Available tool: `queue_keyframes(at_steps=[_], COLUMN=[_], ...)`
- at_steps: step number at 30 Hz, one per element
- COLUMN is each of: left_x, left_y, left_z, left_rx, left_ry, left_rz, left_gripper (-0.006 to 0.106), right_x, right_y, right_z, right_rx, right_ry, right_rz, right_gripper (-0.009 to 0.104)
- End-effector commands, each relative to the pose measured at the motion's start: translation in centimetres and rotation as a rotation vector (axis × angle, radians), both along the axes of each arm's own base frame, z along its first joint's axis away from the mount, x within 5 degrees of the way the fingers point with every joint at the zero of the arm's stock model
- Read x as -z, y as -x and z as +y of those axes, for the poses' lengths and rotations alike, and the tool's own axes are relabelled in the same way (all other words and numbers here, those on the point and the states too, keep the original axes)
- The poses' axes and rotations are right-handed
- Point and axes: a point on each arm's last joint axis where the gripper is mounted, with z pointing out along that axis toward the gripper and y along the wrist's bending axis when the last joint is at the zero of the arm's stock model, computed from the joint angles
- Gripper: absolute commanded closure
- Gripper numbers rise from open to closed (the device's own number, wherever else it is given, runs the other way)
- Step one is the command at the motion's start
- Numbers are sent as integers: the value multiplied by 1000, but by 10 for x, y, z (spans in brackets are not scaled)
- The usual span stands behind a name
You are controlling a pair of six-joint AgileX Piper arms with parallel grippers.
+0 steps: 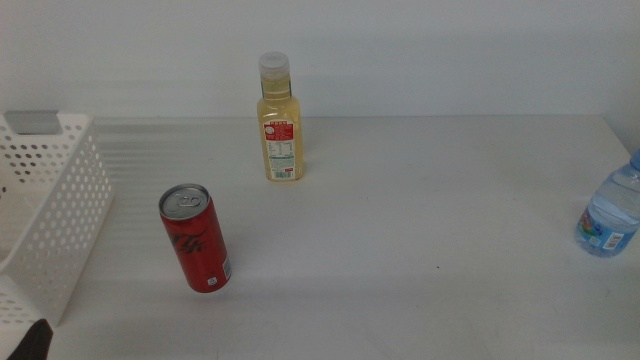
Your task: Use arms to grab the bottles and put them into the dustbin to the left of the table.
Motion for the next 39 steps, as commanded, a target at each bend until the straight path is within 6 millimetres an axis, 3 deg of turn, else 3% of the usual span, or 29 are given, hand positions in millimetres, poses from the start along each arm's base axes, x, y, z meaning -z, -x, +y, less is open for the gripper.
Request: queue_keyframes(at_steps=[1, 9, 17, 27, 39], left_x=[-8, -16, -16, 3, 5], left_y=[-2, -25, -51, -75, -86], left_z=[0, -4, -21, -46, -49], left_rx=[-5, 51, 190, 308, 304], left_ry=[20, 30, 44, 76, 84], left_rz=[-98, -113, -127, -65, -148], left_gripper=[10, 10, 10, 10, 10], right_x=[-11, -11, -11, -11, -11], right_y=[3, 3, 3, 3, 3], right_z=[-1, -1, -1, -1, -1], right_rx=[11, 11, 11, 11, 11], right_ry=[1, 1, 1, 1, 1], right_rz=[-109, -109, -109, -109, -109], right_gripper=[25, 25, 25, 25, 25])
